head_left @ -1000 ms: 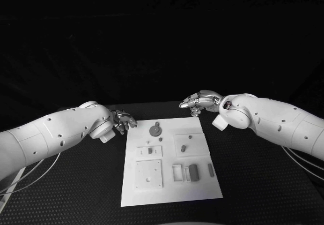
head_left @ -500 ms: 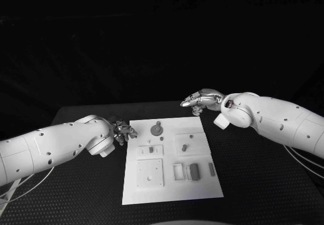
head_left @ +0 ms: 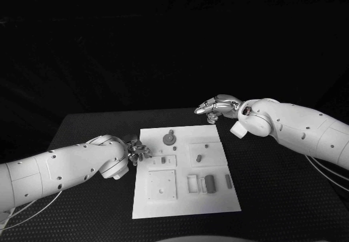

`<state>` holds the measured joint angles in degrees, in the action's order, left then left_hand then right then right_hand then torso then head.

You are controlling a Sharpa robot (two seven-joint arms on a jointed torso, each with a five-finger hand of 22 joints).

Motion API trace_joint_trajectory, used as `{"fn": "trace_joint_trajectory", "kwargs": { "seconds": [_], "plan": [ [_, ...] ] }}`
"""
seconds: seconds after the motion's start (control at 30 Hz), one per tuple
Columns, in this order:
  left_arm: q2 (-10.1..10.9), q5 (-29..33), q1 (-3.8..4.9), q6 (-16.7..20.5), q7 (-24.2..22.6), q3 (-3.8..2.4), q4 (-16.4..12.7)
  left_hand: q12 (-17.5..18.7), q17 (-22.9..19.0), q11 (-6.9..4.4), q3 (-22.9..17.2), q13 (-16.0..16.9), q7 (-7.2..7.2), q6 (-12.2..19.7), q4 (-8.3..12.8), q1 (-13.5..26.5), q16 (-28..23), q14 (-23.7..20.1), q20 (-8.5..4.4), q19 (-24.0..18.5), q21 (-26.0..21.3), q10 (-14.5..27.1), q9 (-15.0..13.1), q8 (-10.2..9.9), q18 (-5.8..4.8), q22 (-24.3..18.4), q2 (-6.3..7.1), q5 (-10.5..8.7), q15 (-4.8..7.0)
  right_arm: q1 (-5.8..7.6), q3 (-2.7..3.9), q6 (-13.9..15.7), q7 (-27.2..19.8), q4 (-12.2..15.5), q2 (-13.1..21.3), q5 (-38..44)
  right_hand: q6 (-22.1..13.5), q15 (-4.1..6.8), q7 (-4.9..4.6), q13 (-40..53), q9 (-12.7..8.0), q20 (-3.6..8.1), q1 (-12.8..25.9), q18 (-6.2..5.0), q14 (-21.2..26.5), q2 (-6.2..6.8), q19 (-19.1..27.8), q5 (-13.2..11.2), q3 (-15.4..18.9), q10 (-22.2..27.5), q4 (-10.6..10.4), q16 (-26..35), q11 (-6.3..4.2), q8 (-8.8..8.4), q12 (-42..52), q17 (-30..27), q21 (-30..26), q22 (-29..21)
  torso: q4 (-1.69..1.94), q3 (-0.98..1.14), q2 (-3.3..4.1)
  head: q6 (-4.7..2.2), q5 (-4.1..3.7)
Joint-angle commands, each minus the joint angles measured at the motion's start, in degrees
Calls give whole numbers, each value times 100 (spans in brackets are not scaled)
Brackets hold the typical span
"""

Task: Assemble the parts on the task board

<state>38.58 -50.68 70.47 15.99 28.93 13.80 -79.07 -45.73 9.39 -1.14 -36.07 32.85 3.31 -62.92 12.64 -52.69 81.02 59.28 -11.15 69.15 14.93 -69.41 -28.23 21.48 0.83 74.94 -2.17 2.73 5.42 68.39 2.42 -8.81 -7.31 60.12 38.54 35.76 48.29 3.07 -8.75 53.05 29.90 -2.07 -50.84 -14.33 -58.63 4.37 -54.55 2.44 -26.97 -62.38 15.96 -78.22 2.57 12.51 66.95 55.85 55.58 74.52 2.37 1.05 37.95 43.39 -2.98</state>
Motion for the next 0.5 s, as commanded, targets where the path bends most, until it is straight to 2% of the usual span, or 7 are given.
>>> {"fn": "trace_joint_trajectory", "kwargs": {
  "seconds": [0.03,0.23,0.27,0.37,0.5],
  "plan": [
    [-26,-90,-7,67,-42,-7,-5,-143,60,-195,-52,107,-18,-99,48,19,129,187,-82,136,97,-239,-33,84,-78,148,30,20,143,-3,-1,-66,-27,-5,-12,10,-1,33,-41,-9,-10,-10,71,-67,4,8,10,34,-22,35,-20,-27,6,-28,20,-6,-25,-6,-9,-5,12,0,-4],
    [-57,-102,-7,61,-30,-7,42,-796,335,-269,-29,611,-80,-79,81,9,683,362,-252,453,513,-363,-102,81,-56,161,8,18,409,-3,-1,-75,-25,-7,-14,10,-2,33,-41,-9,-10,-10,72,-67,4,8,10,34,-23,35,-20,-27,6,-28,20,-6,-25,-6,3,-2,8,18,-22],
    [-66,-119,-7,26,-13,-7,41,-1017,443,-297,-36,800,-86,-74,76,21,847,392,-296,530,651,-341,-112,68,-60,147,-5,14,452,-3,-1,-76,-25,-7,-16,10,-2,33,-41,-9,-10,-10,72,-67,4,7,10,34,-23,35,-21,-27,6,-28,20,-6,-25,-6,3,-2,8,24,-26],
    [-102,-217,-7,-71,19,-8,45,-1360,615,-311,-50,1113,-117,-102,110,10,1072,459,-368,634,842,-320,-115,58,-47,158,6,2,486,-3,-2,-78,-26,-7,-16,10,-2,33,-41,-10,-10,-10,73,-67,4,7,10,34,-24,35,-20,-27,6,-28,20,-6,-25,-6,3,-8,10,28,-28],
    [-138,-232,-13,-162,51,-9,52,-1462,675,-325,-44,1219,-132,-139,109,24,1141,493,-392,681,915,-309,-122,68,-43,158,22,28,496,-4,-2,-78,-27,-3,-19,10,-2,33,-41,-10,-10,-10,74,-67,4,7,10,34,-25,35,-20,-28,6,-28,21,-7,-25,-6,7,-11,10,37,-33]
  ]
}}
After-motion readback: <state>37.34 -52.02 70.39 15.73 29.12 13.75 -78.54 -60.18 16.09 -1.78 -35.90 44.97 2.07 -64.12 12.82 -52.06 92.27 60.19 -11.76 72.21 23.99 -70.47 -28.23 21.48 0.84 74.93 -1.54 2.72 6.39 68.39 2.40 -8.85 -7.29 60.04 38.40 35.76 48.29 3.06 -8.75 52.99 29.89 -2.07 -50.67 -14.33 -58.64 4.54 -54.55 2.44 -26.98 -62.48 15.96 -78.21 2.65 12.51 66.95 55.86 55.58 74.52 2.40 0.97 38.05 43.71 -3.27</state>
